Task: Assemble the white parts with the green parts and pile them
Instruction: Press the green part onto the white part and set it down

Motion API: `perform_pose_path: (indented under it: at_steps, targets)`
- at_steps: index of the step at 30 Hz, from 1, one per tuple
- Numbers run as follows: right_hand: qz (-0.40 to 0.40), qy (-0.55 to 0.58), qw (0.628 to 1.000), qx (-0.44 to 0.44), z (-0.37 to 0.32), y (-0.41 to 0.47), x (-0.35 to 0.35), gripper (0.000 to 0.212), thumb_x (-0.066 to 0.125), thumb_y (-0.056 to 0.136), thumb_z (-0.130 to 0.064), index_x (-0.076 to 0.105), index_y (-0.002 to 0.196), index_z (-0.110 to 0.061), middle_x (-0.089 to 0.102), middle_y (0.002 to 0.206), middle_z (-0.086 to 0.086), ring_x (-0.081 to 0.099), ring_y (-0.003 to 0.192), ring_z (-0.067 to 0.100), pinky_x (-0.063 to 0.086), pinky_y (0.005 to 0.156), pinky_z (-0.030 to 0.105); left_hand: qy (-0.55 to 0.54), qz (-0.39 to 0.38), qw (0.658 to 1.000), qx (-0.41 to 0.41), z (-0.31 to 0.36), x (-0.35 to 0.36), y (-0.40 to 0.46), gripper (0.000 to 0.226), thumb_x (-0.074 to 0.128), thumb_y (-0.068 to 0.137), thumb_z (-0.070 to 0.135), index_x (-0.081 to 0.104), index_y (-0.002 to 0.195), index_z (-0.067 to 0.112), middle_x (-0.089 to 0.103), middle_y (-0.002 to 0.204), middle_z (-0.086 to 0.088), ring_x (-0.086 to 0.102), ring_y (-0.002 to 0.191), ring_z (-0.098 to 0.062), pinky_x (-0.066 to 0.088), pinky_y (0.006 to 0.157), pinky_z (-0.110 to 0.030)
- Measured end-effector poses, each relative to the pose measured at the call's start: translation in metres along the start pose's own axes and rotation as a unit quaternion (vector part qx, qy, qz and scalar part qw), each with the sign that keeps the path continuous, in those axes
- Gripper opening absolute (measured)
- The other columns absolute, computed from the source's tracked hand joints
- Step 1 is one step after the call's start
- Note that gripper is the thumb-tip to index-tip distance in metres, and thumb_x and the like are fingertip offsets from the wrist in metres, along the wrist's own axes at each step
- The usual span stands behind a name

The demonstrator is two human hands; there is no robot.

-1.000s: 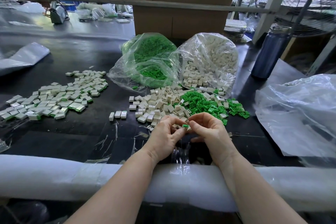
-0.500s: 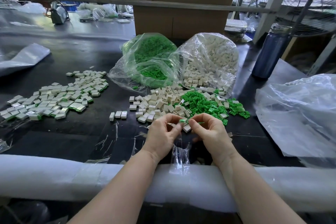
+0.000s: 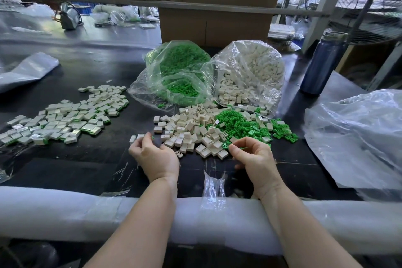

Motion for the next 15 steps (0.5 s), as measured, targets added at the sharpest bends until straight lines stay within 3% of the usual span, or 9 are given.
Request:
perform_pose_path:
  at_steps: [7,15]
  targets:
    - [0.008,0.002,1.000,0.001,0.002,0.001,-0.002,0.019,0.069,0.081,-0.009,0.064,0.065,-0.016,0.056,0.053,-0.011,0.052,0.053,0.001,0.046,0.047,0.018,0.108,-0.069,0.992,-0.001,-0.001,0.012,-0.002,0.041,0.042,0.089,-0.003,0.045,0.130,-0.005,0.018,0.150,-0.017,0.034,0.131,-0.036,0.026,0.111,-0.034]
    - [0.015,-0.005,1.000,0.001,0.002,0.001,-0.003,0.019,0.069,0.081,-0.009,0.064,0.064,-0.015,0.054,0.052,-0.011,0.051,0.052,0.001,0.046,0.047,0.017,0.123,-0.054,0.991,0.021,-0.001,0.013,-0.003,0.037,0.053,0.091,0.008,0.052,0.125,-0.006,0.023,0.144,-0.017,0.028,0.130,-0.033,0.024,0.108,-0.029]
Point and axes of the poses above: each hand's wrist, its own y-axis towards the middle knuckle, its own x-axis out of the palm, z = x × y, the point moved 9 cm from there along y, towards the middle knuckle
